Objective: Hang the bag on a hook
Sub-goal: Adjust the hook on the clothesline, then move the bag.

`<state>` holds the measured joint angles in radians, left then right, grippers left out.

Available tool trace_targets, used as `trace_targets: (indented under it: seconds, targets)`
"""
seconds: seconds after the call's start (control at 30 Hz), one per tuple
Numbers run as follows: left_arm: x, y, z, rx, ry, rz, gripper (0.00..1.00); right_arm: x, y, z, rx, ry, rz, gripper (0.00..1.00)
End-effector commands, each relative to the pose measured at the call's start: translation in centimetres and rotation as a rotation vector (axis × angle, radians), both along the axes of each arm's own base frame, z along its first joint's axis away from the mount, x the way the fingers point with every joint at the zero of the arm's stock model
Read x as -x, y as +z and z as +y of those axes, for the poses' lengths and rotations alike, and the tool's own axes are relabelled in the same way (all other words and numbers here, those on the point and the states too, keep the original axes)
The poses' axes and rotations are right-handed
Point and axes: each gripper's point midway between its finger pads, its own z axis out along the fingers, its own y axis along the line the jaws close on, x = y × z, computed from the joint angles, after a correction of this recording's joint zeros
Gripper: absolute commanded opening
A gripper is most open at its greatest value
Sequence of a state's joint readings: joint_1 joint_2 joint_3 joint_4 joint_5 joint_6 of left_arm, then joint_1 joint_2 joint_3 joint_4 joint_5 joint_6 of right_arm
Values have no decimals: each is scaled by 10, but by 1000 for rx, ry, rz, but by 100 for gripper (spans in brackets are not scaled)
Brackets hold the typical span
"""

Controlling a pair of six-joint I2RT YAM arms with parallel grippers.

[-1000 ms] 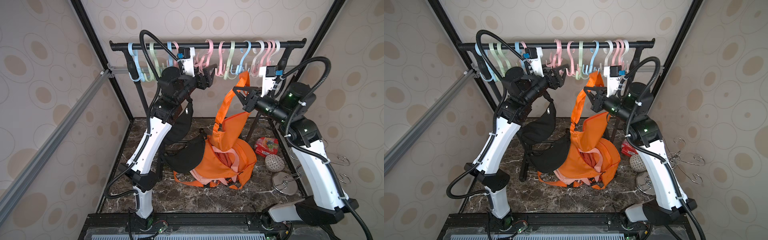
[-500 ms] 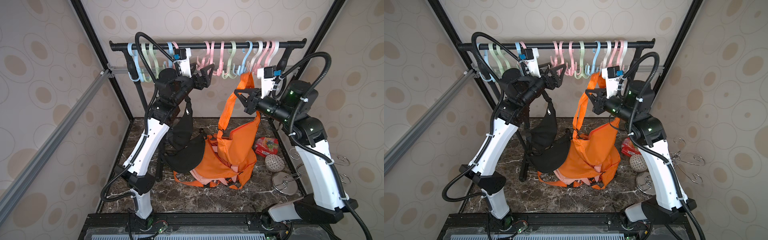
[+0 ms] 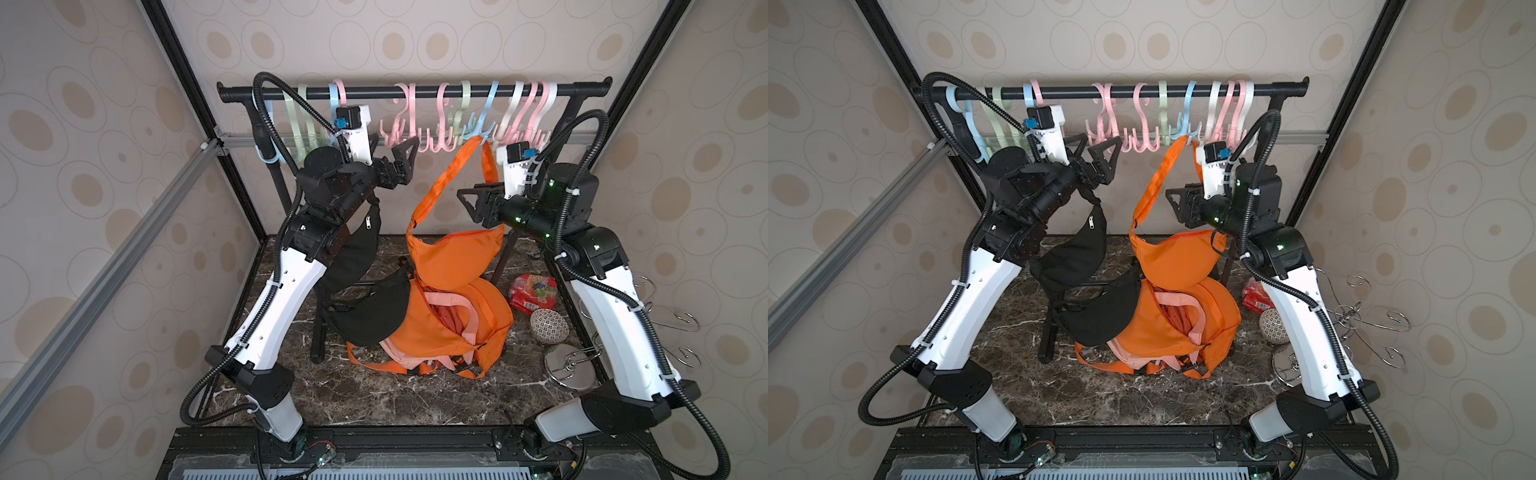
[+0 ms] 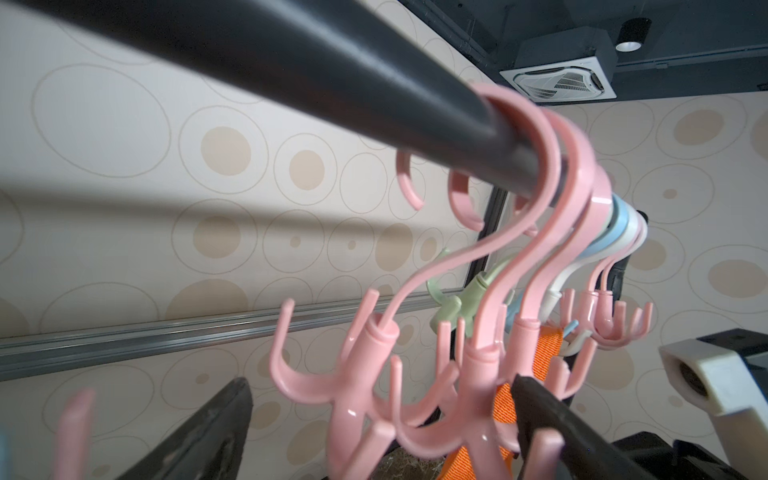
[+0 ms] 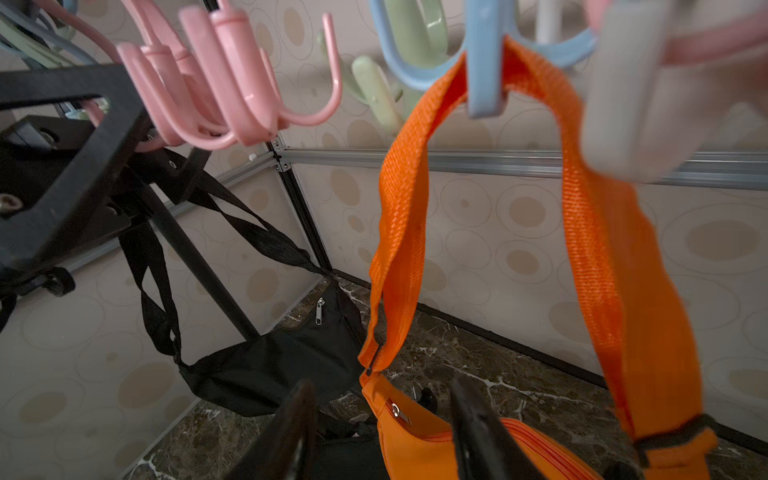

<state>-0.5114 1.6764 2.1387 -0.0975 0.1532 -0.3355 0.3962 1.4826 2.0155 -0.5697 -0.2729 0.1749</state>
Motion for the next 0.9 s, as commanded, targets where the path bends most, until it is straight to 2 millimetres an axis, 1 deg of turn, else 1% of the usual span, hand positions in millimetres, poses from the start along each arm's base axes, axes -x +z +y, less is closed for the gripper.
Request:
trace_targets:
  seconds: [0.0,0.1,0.17,0.2,0.3,0.33,0.37,0.4,0.43,0.5,0.6,0.73,0.77,0.83,0.87]
  targets:
    - [11,12,19,-1,50,-43,100,18,10,-2,-18,30,-13,56]
    - [18,1,26,-9,67,-39,100,32,4,-5,-15,46,-2,56]
    - [29,-6,32,-15,70,-41,100,46,-4,-7,8,57,1,58]
    - [33,-12,34,-19,68,-38,100,51,-9,-8,22,56,5,58]
    - [46,-38,35,-57,65,-20,100,67,-26,-12,57,58,29,61]
    - [48,-51,34,-86,78,-1,100,70,-37,-13,68,58,50,65]
    - [51,-64,34,-117,93,20,100,75,-49,-13,80,60,72,66]
    - [54,-75,33,-140,103,35,100,78,-60,-13,90,58,91,67]
    - [56,-91,33,-161,116,56,100,80,-77,-13,106,56,117,67]
    - [63,-113,33,-187,121,80,100,83,-106,-16,125,41,173,67]
    - [74,-148,27,-235,105,132,100,93,-147,-15,153,63,244,67]
    - [92,-195,17,-269,66,204,100,110,-203,-6,212,91,330,68]
    - [96,-207,16,-273,61,225,100,114,-214,-2,224,105,347,68]
    - [102,-238,19,-279,65,287,100,123,-240,11,260,140,392,68]
    - [104,-253,23,-276,73,317,100,126,-250,17,273,149,409,67]
